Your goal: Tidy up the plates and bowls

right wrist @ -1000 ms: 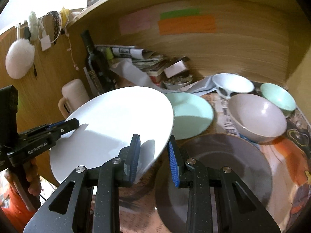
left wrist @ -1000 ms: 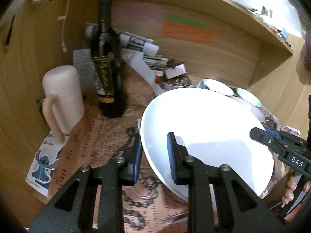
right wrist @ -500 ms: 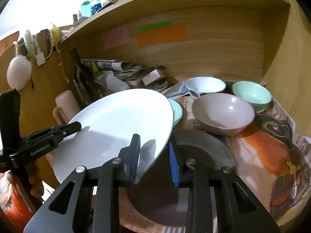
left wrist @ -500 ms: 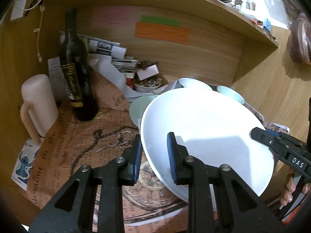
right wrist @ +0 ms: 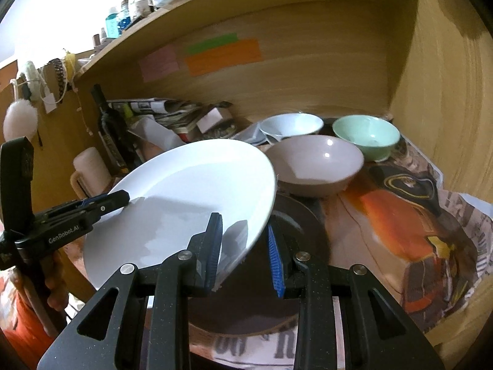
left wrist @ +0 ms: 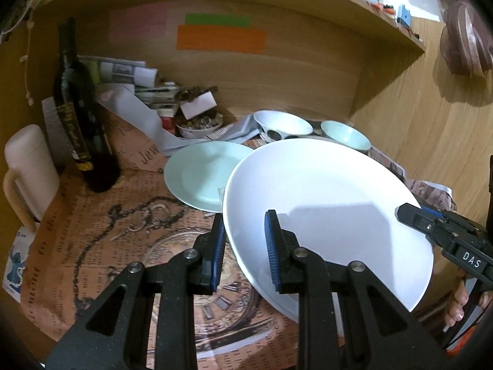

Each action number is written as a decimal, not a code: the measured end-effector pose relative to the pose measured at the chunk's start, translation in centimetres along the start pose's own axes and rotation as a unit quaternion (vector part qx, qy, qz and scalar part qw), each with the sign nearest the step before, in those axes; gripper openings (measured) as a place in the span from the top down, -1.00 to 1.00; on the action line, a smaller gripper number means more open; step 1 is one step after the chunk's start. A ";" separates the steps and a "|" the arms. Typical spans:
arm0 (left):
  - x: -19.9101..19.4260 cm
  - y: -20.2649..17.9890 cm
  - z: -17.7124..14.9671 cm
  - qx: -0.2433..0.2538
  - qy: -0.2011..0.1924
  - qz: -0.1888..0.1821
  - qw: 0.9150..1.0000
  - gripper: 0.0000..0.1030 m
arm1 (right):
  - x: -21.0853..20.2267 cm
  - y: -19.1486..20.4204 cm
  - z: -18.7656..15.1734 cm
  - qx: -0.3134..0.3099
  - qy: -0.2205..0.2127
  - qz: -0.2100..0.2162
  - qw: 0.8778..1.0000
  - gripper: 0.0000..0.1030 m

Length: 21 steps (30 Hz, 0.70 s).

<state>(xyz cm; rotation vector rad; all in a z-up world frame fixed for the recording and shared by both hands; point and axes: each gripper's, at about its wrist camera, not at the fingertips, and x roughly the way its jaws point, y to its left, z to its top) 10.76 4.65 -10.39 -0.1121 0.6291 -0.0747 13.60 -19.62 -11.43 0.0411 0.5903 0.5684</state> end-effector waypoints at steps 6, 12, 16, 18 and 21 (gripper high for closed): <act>2.0 -1.1 -0.7 0.004 0.024 -0.009 1.000 0.52 | 0.5 -1.4 -0.7 0.015 0.015 -0.010 1.000 0.50; 3.9 -1.1 -1.6 -0.001 0.048 -0.009 0.999 0.52 | 1.6 -2.4 -1.5 0.028 0.036 -0.012 0.999 0.50; 5.1 -1.0 -2.1 -0.006 0.066 -0.011 0.998 0.51 | 2.2 -2.8 -1.9 0.034 0.048 -0.012 0.998 0.50; 5.5 -1.0 -2.3 -0.006 0.072 -0.011 0.997 0.51 | 2.5 -3.0 -2.2 0.039 0.053 -0.011 0.998 0.50; 5.8 -1.2 -2.4 -0.002 0.075 -0.012 0.997 0.51 | 2.8 -3.4 -2.5 0.042 0.059 -0.013 0.997 0.50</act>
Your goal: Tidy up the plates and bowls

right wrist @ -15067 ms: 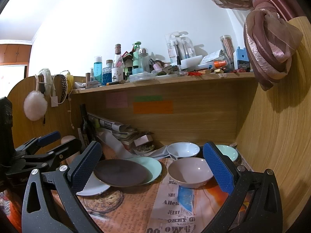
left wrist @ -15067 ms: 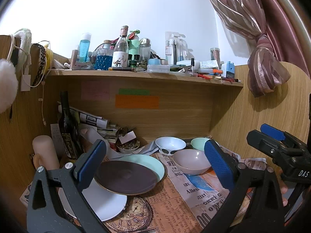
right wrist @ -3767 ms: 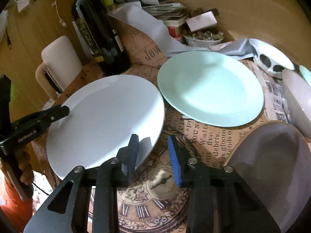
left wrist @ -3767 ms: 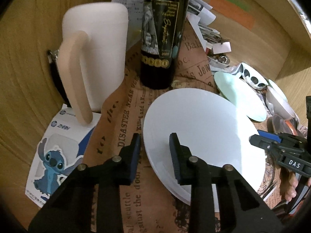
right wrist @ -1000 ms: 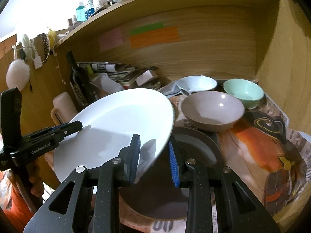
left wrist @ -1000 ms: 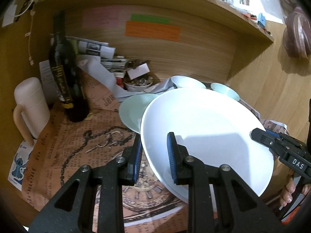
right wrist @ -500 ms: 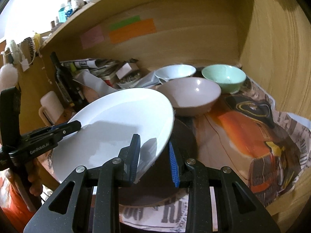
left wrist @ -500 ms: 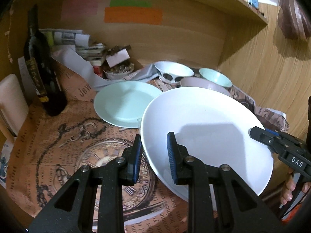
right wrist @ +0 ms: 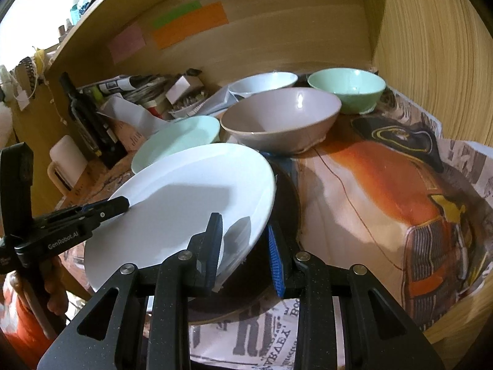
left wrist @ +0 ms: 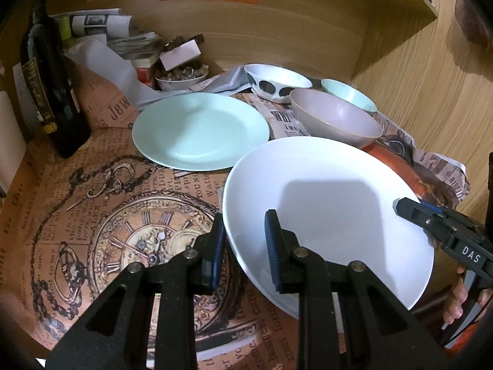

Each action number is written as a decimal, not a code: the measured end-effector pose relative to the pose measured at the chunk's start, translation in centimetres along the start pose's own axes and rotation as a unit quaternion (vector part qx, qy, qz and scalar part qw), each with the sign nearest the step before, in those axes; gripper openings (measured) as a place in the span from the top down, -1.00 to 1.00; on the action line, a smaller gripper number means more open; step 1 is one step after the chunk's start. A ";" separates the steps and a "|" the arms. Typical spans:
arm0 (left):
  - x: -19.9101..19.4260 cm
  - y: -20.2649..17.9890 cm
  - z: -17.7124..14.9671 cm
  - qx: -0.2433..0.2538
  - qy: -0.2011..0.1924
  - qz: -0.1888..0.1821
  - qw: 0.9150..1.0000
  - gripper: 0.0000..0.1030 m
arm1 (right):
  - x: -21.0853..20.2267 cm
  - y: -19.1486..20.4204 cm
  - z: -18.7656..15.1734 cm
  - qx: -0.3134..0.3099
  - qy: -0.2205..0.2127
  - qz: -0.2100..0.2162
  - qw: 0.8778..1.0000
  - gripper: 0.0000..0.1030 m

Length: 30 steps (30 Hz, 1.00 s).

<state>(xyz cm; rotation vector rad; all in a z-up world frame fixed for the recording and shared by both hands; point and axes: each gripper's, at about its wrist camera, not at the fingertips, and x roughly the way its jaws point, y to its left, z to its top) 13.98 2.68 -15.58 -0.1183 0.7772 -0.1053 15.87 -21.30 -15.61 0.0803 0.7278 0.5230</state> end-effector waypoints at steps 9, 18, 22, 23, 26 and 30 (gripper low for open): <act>1.2 -0.7 0.0 0.008 0.007 -0.006 1.000 0.51 | 0.2 -0.9 -0.2 0.007 0.009 -0.007 1.000 0.50; 1.3 -0.9 -0.2 0.018 0.003 0.002 1.000 0.49 | 0.0 -0.9 -0.2 -0.002 0.008 -0.007 1.000 0.49; 1.3 -0.9 -0.3 0.021 0.003 0.001 1.000 0.49 | 0.1 -0.7 -0.2 -0.013 0.011 -0.010 1.000 0.47; 1.2 -0.9 -0.3 0.023 0.003 0.002 1.000 0.49 | 0.1 -0.7 -0.1 -0.016 0.012 -0.010 1.000 0.45; 1.2 -0.9 -0.3 0.022 0.003 0.001 1.000 0.49 | 0.1 -0.4 -0.1 -0.029 0.016 -0.017 0.999 0.45; 1.4 -1.3 -0.4 0.031 0.001 0.005 1.000 0.46 | 0.4 -0.1 0.0 -0.056 0.023 -0.054 0.997 0.45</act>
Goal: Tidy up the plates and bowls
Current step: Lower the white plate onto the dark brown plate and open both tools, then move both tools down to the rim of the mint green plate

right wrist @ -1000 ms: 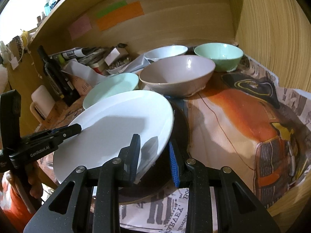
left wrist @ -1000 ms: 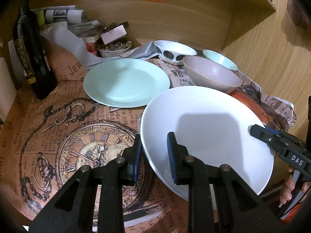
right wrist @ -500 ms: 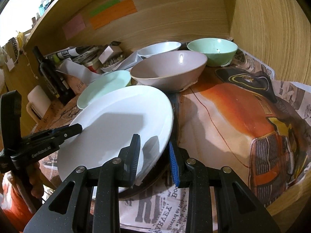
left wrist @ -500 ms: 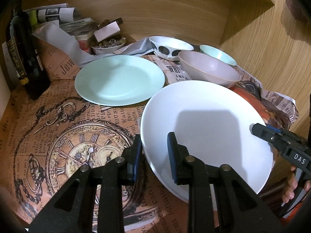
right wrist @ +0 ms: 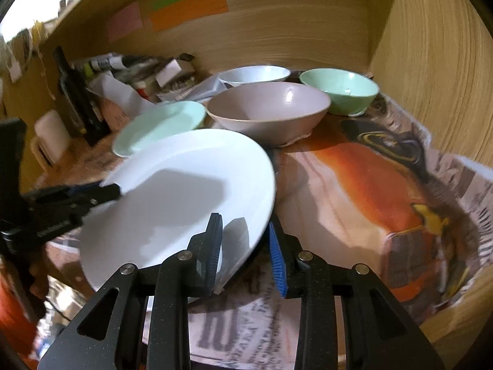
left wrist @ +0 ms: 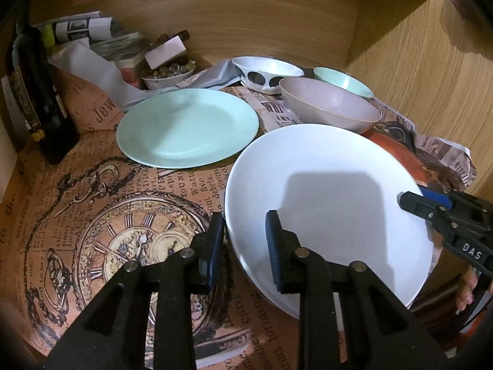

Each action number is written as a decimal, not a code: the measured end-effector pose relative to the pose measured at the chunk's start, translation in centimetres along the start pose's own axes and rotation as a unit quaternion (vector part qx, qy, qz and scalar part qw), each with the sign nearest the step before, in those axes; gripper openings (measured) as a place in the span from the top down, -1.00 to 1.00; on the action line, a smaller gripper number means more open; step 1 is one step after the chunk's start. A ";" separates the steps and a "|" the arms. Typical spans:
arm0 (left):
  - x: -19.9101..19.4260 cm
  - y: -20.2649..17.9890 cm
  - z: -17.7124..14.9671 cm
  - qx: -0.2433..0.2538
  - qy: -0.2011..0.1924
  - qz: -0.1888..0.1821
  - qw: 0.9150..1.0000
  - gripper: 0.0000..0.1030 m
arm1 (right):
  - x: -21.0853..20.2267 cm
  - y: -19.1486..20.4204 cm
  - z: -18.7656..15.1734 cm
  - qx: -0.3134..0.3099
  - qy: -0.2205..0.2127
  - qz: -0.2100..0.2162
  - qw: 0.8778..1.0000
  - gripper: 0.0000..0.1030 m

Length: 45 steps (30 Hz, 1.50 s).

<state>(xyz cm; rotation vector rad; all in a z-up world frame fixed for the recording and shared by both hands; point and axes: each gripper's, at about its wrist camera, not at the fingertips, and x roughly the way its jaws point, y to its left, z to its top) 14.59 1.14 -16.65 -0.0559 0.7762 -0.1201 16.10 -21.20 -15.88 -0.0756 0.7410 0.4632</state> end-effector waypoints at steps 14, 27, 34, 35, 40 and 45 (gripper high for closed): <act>-2.0 1.1 0.7 0.000 -0.025 0.004 1.000 0.34 | -1.5 -0.1 1.4 -0.004 -0.035 -0.008 0.999 0.27; -7.1 4.3 3.6 -0.026 -0.113 0.050 0.992 -0.76 | -2.6 3.8 4.7 -0.033 -0.099 0.033 0.994 -0.24; -8.5 6.9 5.2 -0.043 -0.144 0.094 0.984 -0.90 | -1.8 6.1 7.0 -0.059 -0.119 0.059 0.989 -0.48; -8.4 7.4 5.5 -0.044 -0.145 0.099 0.984 -0.90 | -1.7 6.3 7.3 -0.063 -0.119 0.062 0.989 -0.48; -7.6 9.5 6.8 -0.058 -0.134 0.109 0.983 -0.91 | -0.4 8.0 8.9 -0.093 -0.119 0.063 0.986 -0.49; -5.6 11.5 8.0 -0.068 -0.112 0.108 0.986 -0.91 | 1.9 9.6 10.6 -0.125 -0.106 0.060 0.985 -0.49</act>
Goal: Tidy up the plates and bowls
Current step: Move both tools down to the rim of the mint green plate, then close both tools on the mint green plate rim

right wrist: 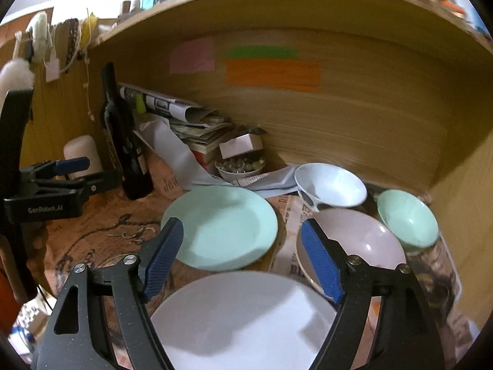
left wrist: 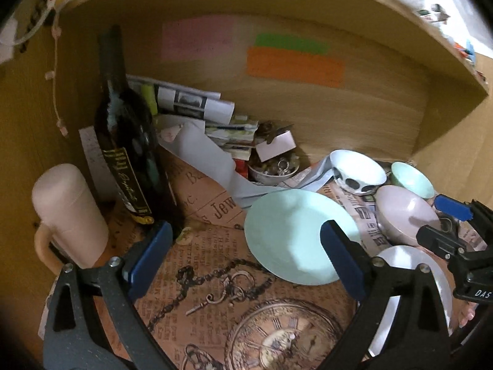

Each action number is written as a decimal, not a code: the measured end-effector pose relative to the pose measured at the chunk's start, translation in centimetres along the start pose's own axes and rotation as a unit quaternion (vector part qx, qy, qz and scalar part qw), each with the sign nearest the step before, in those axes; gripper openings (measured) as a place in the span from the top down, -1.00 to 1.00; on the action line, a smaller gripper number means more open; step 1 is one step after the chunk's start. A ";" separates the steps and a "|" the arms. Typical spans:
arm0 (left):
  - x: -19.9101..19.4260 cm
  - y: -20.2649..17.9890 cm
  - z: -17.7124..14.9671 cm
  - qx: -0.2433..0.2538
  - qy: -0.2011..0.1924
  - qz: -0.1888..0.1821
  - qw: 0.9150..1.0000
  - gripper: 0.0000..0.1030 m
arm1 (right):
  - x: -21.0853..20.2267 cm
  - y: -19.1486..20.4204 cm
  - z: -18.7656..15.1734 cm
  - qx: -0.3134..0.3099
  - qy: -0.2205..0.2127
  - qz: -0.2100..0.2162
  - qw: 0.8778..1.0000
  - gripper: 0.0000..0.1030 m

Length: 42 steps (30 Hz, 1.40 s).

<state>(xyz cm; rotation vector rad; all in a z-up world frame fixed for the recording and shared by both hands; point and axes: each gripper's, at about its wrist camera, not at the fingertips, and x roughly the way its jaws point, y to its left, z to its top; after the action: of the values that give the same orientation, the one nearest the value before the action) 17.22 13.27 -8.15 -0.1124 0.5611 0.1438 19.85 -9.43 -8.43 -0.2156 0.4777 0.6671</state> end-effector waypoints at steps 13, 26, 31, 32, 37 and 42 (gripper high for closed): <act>8.2 2.0 0.3 -0.027 0.085 -0.018 0.996 -0.91 | 8.5 -2.4 2.8 0.017 0.091 0.043 0.995 -0.34; 11.9 1.7 0.1 -0.028 0.142 -0.036 0.989 -0.59 | 16.3 -4.7 2.9 0.036 0.215 0.071 0.973 0.19; 12.9 1.5 -0.2 -0.024 0.149 -0.028 0.988 -0.43 | 17.1 -4.3 2.8 0.022 0.236 0.047 0.970 0.19; 13.1 1.4 -0.3 -0.023 0.153 -0.028 0.988 -0.36 | 17.4 -4.3 2.7 0.024 0.245 0.043 0.968 0.19; 13.8 1.2 -0.9 -0.016 0.165 -0.025 0.986 -0.23 | 18.7 -4.6 2.4 0.040 0.269 0.032 0.962 0.19; 14.7 1.4 -1.5 -0.023 0.189 -0.044 0.981 0.24 | 19.8 -4.3 2.4 0.029 0.282 0.006 0.959 0.19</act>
<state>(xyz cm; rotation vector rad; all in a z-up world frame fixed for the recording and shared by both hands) 28.46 16.00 -17.40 -0.2117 0.9308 0.0480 36.97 -1.22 -15.83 -0.3509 1.0461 0.5985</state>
